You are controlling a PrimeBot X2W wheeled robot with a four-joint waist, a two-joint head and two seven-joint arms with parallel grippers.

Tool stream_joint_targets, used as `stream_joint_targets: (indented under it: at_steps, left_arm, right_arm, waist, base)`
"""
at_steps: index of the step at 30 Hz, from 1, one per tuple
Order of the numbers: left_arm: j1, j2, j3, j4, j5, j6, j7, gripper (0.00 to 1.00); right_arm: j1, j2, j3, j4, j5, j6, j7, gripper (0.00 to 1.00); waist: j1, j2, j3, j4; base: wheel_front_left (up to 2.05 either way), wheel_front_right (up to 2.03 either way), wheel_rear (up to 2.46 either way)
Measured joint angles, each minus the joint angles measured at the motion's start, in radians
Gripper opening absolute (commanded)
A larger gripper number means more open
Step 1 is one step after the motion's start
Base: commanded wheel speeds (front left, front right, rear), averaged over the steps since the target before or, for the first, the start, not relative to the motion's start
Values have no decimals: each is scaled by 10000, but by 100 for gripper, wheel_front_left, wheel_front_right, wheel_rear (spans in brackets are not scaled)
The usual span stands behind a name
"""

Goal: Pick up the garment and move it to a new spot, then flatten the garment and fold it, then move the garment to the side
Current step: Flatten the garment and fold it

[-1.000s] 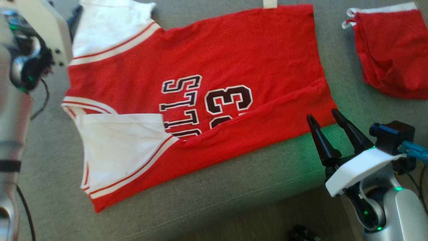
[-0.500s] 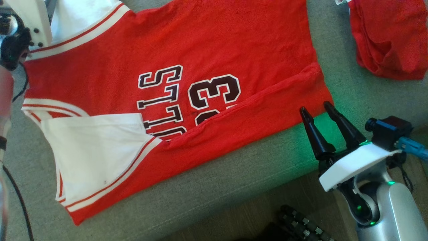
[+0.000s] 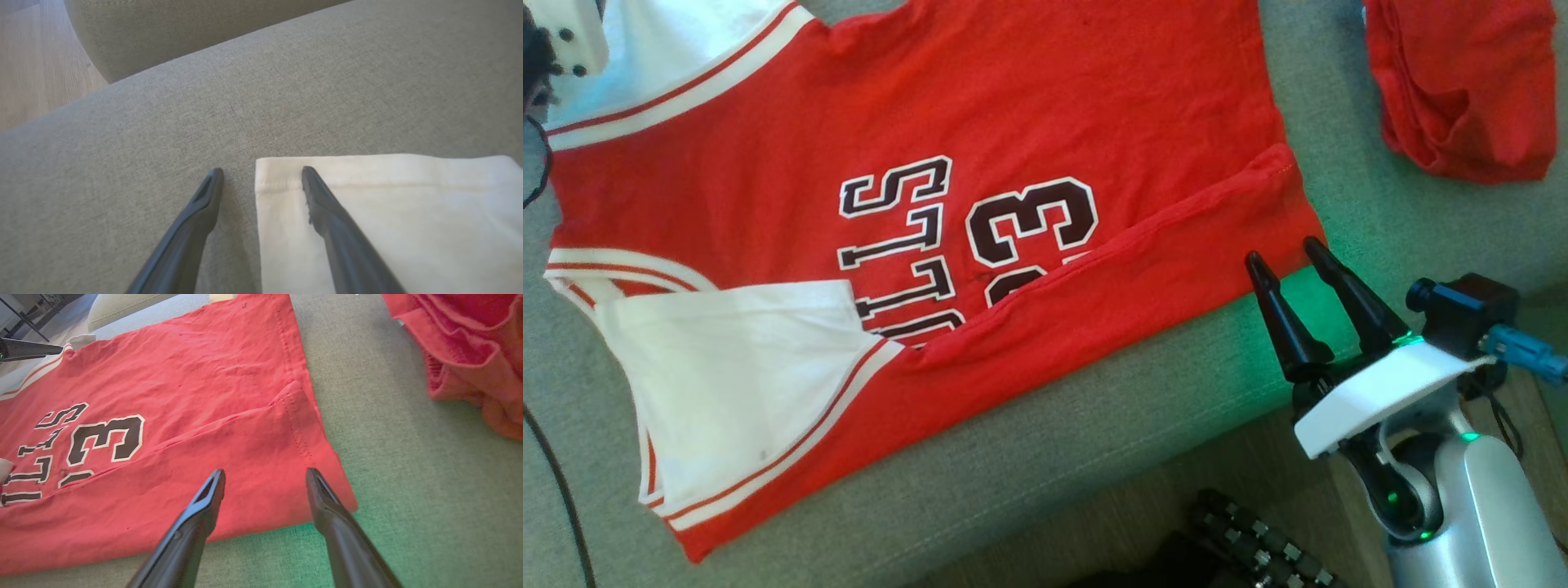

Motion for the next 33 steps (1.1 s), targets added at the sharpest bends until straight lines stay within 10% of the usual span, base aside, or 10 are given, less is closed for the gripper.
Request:
stream_joint_targets:
  at_steps: [2, 8, 16, 33]
  left_arm:
    - [-95, 0, 0, 104, 0, 0, 0, 85]
    - [-348, -19, -36, 416, -182, -31, 186, 1]
    - [-377, -59, -221, 593, -460, -42, -113, 0]
    - [-384, -119, -1484, -558, -1340, -44, -518, 0]
  right_arm:
    - [-26, 0, 6, -2, -6, 0, 2, 100]
    - [-227, 8, 63, -180, 104, 0, 73, 100]
    - [-1468, 10, -259, 44, 389, 0, 681, 100]
    - [-7039, -31, -976, 5179, -474, 0, 1329, 100]
  waist:
    - [0, 0, 38, -24]
    - [1, 0, 103, -52]
    - [1, 1, -73, 33]
    - [1, 1, -81, 822]
  base:
    - [0, 0, 0]
    - [0, 0, 0]
    - [0, 0, 0]
    - [0, 0, 0]
